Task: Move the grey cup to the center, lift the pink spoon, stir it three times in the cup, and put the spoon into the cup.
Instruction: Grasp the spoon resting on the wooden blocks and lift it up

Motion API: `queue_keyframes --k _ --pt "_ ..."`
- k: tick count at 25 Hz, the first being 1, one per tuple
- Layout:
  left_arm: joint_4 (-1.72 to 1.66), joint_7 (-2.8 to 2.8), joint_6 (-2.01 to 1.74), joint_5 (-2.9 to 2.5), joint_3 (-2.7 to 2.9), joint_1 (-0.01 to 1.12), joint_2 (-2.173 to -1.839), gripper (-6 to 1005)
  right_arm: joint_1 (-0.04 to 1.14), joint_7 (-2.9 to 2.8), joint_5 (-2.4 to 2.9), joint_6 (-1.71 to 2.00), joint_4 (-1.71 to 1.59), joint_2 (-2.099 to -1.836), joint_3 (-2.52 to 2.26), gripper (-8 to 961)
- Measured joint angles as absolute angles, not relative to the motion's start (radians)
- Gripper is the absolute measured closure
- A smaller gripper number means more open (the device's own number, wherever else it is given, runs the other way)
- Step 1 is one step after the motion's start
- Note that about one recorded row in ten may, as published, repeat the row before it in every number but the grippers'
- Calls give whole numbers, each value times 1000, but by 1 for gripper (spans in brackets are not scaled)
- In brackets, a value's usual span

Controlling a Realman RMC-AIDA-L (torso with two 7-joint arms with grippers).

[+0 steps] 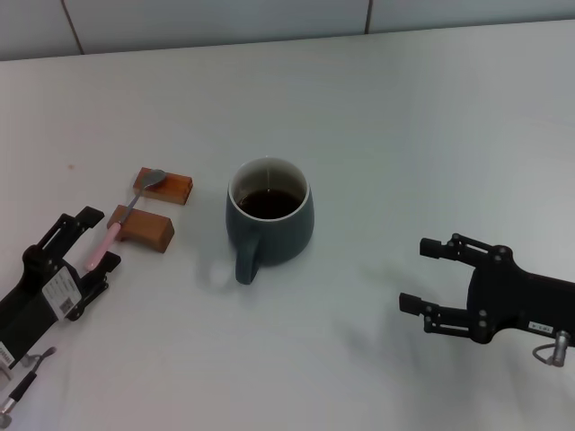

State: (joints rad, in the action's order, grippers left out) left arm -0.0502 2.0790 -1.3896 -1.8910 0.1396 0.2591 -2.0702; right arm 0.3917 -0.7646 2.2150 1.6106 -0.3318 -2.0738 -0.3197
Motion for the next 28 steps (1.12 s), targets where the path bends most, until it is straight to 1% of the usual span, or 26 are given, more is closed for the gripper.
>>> queue_keyframes --k 18,21,28 --pt "-40 2073 -1345 -1888 126 279 -2071 206 416 -783 2213 1598 -341 -2072 -318 127" --pt "-40 2073 -1341 -1888 126 279 -2071 371 419 -785 2213 1596 -341 -2072 -317 127" --pt "-38 2076 -1338 -1892 127 279 -2071 367 422 -785 2213 1586 -341 -2072 -321 127"
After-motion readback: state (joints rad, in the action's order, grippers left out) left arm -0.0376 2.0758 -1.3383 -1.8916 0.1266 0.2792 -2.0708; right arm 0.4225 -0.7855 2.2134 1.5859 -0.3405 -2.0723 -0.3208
